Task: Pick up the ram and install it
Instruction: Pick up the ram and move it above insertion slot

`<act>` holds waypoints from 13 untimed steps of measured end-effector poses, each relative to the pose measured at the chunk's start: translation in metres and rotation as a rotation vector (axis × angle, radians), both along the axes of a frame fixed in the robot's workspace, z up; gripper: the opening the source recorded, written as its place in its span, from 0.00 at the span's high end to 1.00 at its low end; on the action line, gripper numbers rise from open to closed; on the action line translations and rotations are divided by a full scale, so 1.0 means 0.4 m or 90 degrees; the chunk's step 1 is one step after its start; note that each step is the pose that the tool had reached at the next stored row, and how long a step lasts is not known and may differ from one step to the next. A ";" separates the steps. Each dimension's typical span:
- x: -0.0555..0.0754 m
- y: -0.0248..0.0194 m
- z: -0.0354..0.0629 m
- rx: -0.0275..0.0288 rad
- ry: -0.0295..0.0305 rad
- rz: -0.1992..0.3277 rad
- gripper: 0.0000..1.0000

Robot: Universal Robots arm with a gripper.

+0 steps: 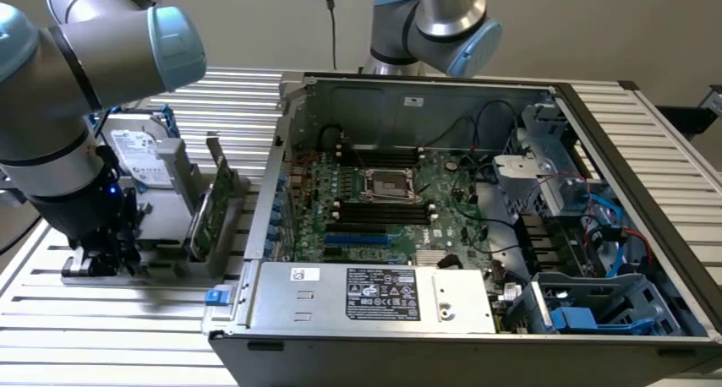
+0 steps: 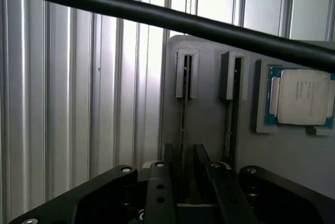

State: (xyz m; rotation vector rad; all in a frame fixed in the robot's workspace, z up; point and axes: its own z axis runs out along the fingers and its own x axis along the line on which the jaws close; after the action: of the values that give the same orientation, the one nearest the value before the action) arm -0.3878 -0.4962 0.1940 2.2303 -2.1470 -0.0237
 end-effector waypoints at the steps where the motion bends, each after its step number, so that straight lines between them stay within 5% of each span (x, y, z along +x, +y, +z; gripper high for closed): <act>1: 0.000 0.000 0.000 0.0000 0.0000 0.000 0.70; 8: 0.000 0.000 0.000 0.0001 -0.0001 0.000 0.70; 13: 0.000 0.000 0.000 0.0001 -0.0001 0.000 0.86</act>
State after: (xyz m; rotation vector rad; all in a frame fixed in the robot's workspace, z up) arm -0.3878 -0.4962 0.1939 2.2302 -2.1473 -0.0237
